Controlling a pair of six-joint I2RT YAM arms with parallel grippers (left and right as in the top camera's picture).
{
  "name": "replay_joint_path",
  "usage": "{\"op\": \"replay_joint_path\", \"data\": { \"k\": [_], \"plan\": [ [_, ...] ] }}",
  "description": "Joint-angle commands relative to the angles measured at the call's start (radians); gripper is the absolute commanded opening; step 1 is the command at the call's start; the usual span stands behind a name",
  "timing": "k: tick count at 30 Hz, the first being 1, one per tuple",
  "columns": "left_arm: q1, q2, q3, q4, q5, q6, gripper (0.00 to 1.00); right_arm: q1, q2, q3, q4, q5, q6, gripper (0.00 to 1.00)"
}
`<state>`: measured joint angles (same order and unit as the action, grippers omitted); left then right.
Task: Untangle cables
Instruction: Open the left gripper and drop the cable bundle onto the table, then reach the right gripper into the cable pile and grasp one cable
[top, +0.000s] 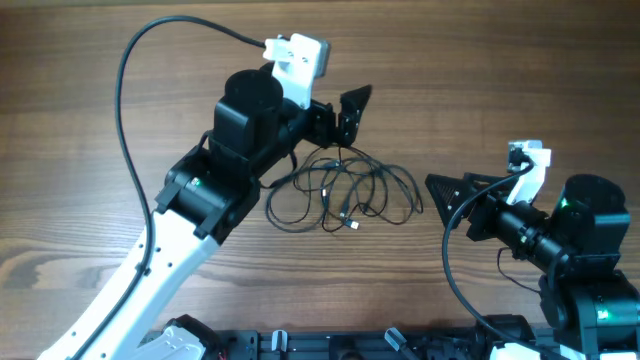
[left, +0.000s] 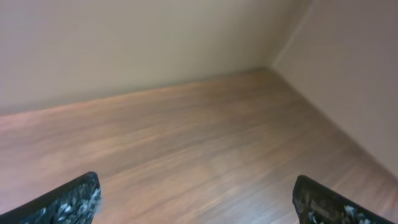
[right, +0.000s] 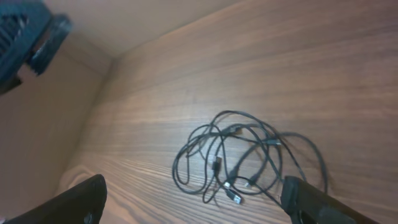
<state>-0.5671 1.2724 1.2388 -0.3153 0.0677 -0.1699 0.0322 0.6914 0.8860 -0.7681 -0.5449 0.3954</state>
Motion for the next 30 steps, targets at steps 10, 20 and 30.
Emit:
{"op": "replay_joint_path", "data": {
  "k": [10, 20, 30],
  "plan": [
    [0.063, -0.045, 0.006, -0.429, -0.260, -0.175, 1.00, 0.000, 0.029, 0.005, -0.050, 0.085, -0.169, 1.00],
    [0.225, -0.098, 0.006, -0.573, -0.116, -0.090, 1.00, 0.000, 0.292, 0.005, -0.051, 0.024, -0.400, 1.00],
    [0.233, -0.100, 0.006, -0.596, -0.117, -0.092, 1.00, 0.026, 0.644, 0.005, -0.019, -0.191, -0.525, 1.00]
  ]
}}
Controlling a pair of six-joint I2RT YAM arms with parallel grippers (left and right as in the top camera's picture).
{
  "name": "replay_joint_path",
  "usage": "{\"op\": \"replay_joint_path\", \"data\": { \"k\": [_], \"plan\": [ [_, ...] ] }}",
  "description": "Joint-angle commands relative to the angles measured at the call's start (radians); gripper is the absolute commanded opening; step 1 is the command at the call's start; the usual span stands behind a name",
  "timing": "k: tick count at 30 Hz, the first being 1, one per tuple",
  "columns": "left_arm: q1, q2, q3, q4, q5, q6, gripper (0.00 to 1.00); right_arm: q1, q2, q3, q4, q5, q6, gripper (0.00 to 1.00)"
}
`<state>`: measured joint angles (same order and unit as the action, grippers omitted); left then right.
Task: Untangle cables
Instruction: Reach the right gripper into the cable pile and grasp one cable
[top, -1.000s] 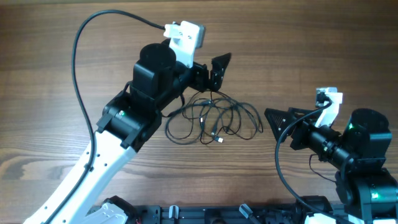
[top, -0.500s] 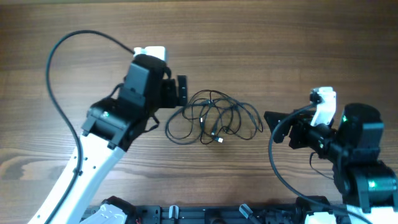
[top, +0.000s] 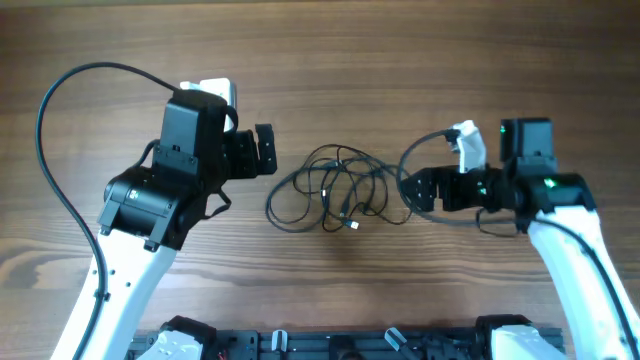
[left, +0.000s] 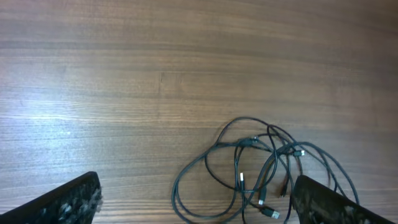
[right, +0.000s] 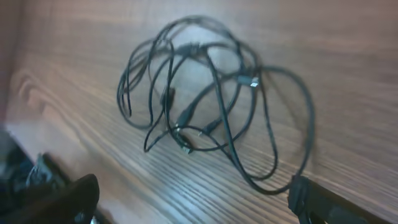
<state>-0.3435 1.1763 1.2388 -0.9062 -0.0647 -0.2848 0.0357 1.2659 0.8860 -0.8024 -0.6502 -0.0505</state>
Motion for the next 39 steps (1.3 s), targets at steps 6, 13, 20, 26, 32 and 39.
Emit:
{"op": "replay_joint_path", "data": {
  "k": [6, 13, 20, 26, 32, 39],
  "plan": [
    [0.010, -0.004, 0.006, -0.005, 0.015, 0.023, 1.00, 0.054, 0.199, 0.005, 0.108, -0.080, -0.080, 1.00],
    [0.010, -0.004, 0.006, -0.005, 0.015, 0.023, 1.00, 0.056, 0.281, 0.005, 0.220, -0.080, -0.081, 1.00],
    [0.010, -0.004, 0.006, -0.005, 0.016, 0.023, 1.00, 0.058, 0.335, 0.003, 0.302, -0.081, -0.081, 1.00],
    [0.010, -0.004, 0.006, -0.005, 0.016, 0.023, 1.00, 0.100, 0.388, 0.001, 0.321, -0.085, -0.081, 1.00],
    [0.010, -0.004, 0.006, -0.005, 0.016, 0.023, 1.00, 0.178, 0.400, -0.005, 0.357, -0.083, -0.081, 0.66],
    [0.010, -0.004, 0.006, -0.005, 0.016, 0.023, 1.00, 0.220, 0.398, -0.003, 0.392, -0.093, 0.011, 0.04]
  ]
}}
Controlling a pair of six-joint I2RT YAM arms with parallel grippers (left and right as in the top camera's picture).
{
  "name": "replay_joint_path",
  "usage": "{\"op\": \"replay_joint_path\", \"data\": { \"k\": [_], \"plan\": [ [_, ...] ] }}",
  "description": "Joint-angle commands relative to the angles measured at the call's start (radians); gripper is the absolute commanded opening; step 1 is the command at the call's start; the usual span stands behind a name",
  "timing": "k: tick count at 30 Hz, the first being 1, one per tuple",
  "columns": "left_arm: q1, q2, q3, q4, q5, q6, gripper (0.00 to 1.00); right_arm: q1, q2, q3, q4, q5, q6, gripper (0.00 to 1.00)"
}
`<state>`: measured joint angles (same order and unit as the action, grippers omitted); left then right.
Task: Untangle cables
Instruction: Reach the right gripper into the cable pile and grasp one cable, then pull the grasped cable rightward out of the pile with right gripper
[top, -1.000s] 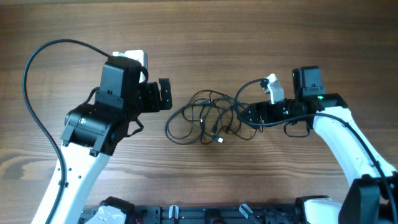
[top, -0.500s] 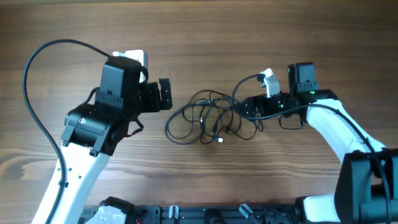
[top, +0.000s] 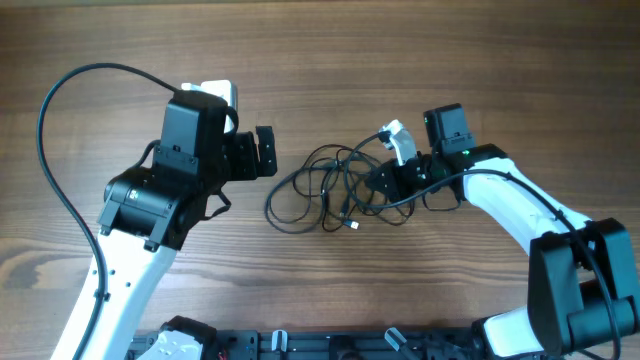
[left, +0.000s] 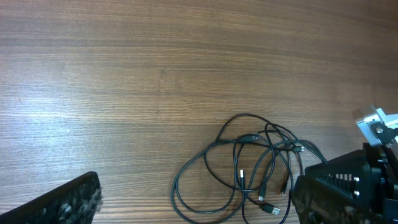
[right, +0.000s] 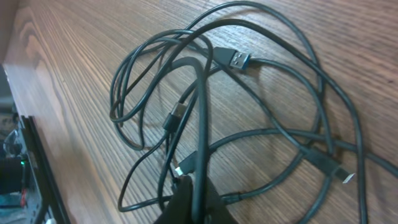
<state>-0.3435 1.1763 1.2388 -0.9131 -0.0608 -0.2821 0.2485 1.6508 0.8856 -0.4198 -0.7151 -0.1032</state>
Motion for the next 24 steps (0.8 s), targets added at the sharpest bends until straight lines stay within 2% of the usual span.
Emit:
{"op": "replay_joint_path", "data": {
  "k": [1, 5, 10, 18, 24],
  "plan": [
    [0.010, -0.004, 0.006, 0.002, 0.012, 0.020, 1.00, 0.006, 0.003, 0.001, 0.007, -0.050, 0.070, 0.04],
    [0.010, -0.004, 0.006, 0.002, 0.012, 0.020, 1.00, 0.006, -0.093, 0.051, -0.037, -0.053, 0.084, 0.04],
    [0.010, -0.004, 0.006, 0.002, 0.012, 0.020, 1.00, 0.006, -0.332, 0.212, -0.093, -0.033, 0.081, 0.04],
    [0.010, -0.004, 0.006, 0.002, 0.012, 0.020, 1.00, 0.006, -0.633, 0.453, -0.083, 0.288, 0.085, 0.04],
    [0.010, -0.004, 0.006, 0.002, 0.012, 0.020, 1.00, 0.006, -0.758, 0.497, 0.074, 0.436, 0.131, 0.04]
  ]
}}
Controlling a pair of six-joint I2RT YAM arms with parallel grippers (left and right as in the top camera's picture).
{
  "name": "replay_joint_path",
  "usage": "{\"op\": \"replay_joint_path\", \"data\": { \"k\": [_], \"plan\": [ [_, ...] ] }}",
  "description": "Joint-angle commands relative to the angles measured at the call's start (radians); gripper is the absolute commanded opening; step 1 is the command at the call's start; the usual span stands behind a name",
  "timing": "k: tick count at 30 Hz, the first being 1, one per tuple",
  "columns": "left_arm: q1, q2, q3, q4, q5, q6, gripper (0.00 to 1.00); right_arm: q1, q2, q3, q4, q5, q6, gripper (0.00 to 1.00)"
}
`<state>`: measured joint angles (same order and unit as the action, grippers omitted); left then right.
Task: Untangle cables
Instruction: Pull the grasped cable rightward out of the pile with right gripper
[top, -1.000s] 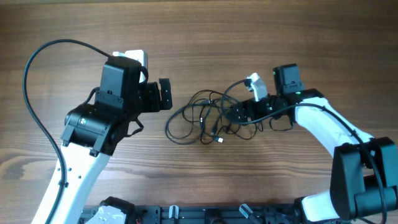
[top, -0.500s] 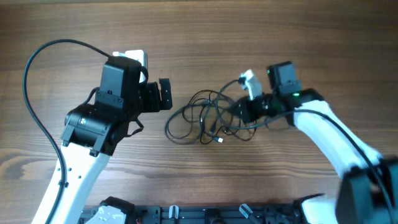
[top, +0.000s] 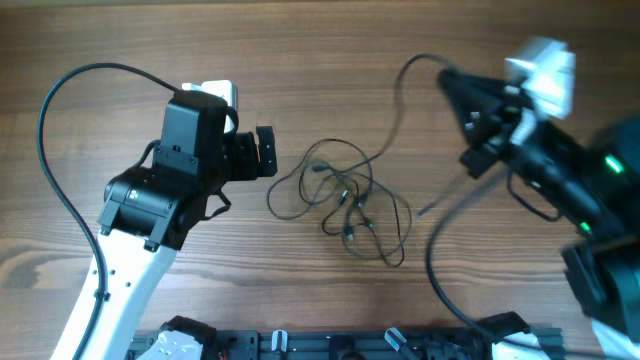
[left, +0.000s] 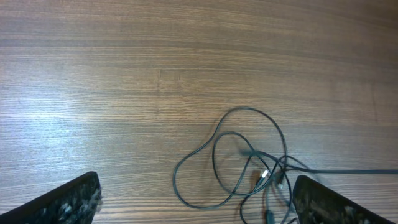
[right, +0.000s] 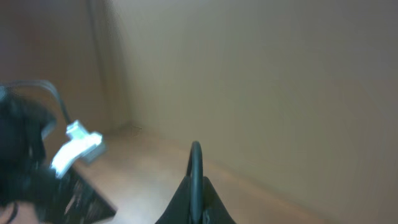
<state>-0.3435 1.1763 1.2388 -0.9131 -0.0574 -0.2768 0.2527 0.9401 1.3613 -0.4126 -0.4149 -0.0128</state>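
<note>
The black cable tangle (top: 345, 195) lies mid-table and also shows in the left wrist view (left: 249, 163). My right gripper (top: 452, 85) is raised high to the right of it, shut on one black cable strand (right: 196, 163). That strand (top: 398, 90) loops from the jaws down into the tangle. Another loose end (top: 445, 195) hangs below the gripper. My left gripper (top: 265, 152) stands open just left of the tangle, with nothing between its fingers (left: 68, 199).
The wooden table (top: 320, 40) carries only the cables. The left arm's own black cable (top: 60, 120) arcs over the table's left side. A rail (top: 330, 342) runs along the front edge. The right wrist view faces a beige wall (right: 267, 74).
My right gripper, then low at the tangle's right side and shut on a strand, is now lifted high and to the right with that strand. The tangle has loosened and stretched. The left arm is unchanged.
First the left gripper hung open above the tangle's back and the right stood open at the front right. Then the left sat open left of the tangle, the right open at its right edge. Later the right was shut on a strand, which is now raised.
</note>
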Motion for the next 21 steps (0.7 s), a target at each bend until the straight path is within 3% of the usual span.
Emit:
{"op": "replay_joint_path", "data": {
  "k": [1, 9, 18, 21],
  "plan": [
    [0.010, -0.004, 0.006, 0.002, 0.008, 0.014, 1.00, 0.002, -0.060, 0.022, 0.092, 0.159, 0.041, 0.04],
    [0.010, -0.004, 0.006, 0.002, 0.008, 0.014, 1.00, 0.002, -0.080, 0.023, 0.187, 0.426, 0.039, 0.04],
    [0.010, -0.004, 0.006, 0.002, 0.008, 0.014, 1.00, 0.001, -0.024, 0.023, 0.122, 1.155, -0.107, 0.04],
    [0.010, -0.004, 0.006, 0.002, 0.008, 0.014, 1.00, -0.008, 0.005, 0.023, 0.134, 1.313, -0.145, 0.04]
  ]
}}
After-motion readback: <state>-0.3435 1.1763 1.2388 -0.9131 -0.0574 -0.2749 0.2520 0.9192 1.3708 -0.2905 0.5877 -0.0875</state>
